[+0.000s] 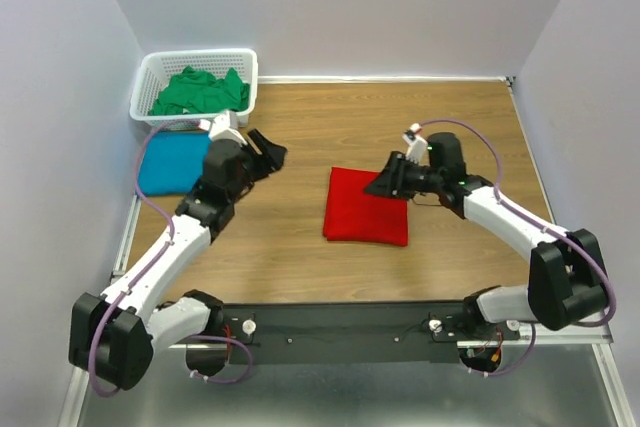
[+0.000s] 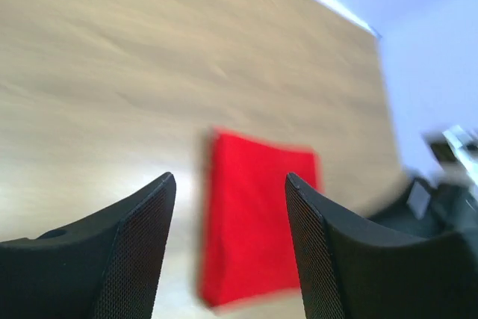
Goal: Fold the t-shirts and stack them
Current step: Fold the tshirt
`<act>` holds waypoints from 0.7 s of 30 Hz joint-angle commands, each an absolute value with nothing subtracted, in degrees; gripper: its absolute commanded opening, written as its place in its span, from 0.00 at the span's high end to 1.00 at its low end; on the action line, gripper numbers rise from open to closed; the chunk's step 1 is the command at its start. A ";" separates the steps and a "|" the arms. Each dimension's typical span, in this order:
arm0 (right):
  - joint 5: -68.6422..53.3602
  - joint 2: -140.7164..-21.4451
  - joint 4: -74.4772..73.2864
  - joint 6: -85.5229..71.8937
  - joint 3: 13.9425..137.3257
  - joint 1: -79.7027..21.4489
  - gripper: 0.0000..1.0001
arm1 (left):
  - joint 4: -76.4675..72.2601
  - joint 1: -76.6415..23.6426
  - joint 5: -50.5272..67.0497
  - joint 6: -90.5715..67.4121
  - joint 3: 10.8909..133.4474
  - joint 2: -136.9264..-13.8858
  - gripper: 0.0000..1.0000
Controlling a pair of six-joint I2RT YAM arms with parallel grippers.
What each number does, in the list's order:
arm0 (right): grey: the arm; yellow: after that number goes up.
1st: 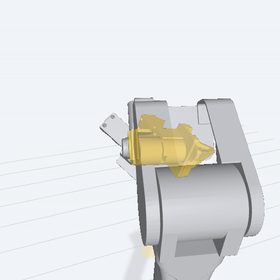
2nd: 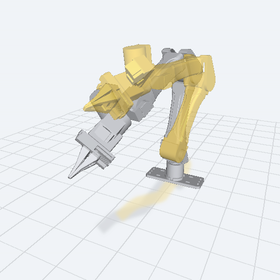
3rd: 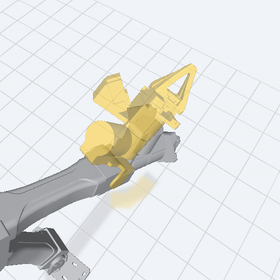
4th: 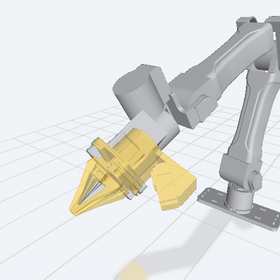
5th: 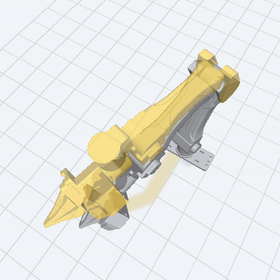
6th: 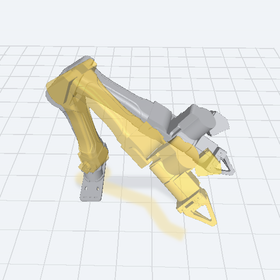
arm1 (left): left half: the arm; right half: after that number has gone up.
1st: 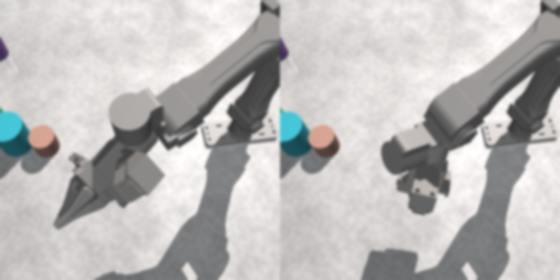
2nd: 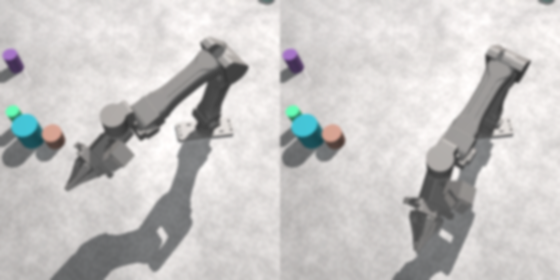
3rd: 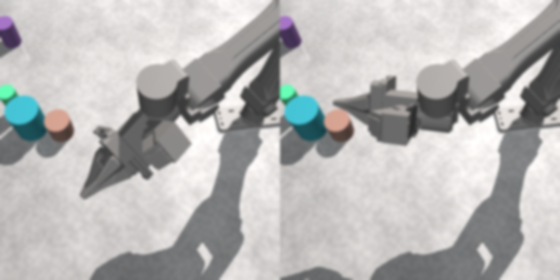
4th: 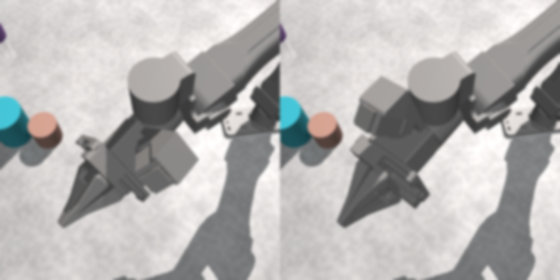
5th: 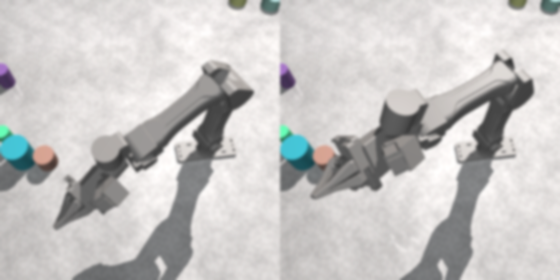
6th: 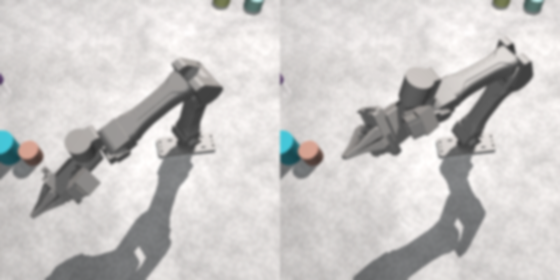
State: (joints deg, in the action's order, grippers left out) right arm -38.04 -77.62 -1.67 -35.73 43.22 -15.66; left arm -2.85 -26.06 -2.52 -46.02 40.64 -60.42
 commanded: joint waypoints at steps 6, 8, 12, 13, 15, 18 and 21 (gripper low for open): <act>-7.75 -84.45 -20.64 -29.97 53.78 -37.60 0.49 | 14.68 -9.86 -10.10 -25.06 48.52 -61.97 0.24; -2.30 -88.14 -23.45 -29.62 57.73 -43.66 0.49 | 14.24 -9.41 -13.35 -23.91 47.03 -61.00 0.24; 6.92 -96.40 -29.95 -29.10 65.73 -50.88 0.50 | 10.38 -9.32 -16.17 -23.99 41.86 -57.40 0.24; 8.16 -97.81 -31.19 -29.00 67.74 -52.02 0.51 | 10.37 -9.32 -16.43 -24.17 41.14 -57.31 0.24; 10.19 -102.29 -34.08 -28.92 72.40 -55.10 0.51 | 10.81 -9.32 -16.52 -23.64 41.57 -57.91 0.24; 13.96 -106.69 -36.82 -29.27 77.07 -57.65 0.52 | 10.46 -9.23 -16.35 -23.29 42.19 -58.88 0.24; 15.02 -107.32 -37.27 -31.19 77.87 -58.10 0.56 | 10.28 -9.14 -15.03 -23.12 42.54 -59.50 0.24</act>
State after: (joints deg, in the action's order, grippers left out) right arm 7.84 -106.43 -31.59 -29.91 75.85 -57.54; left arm 11.22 -9.43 -13.89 -24.58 41.67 -58.89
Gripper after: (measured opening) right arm 0.454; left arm 0.756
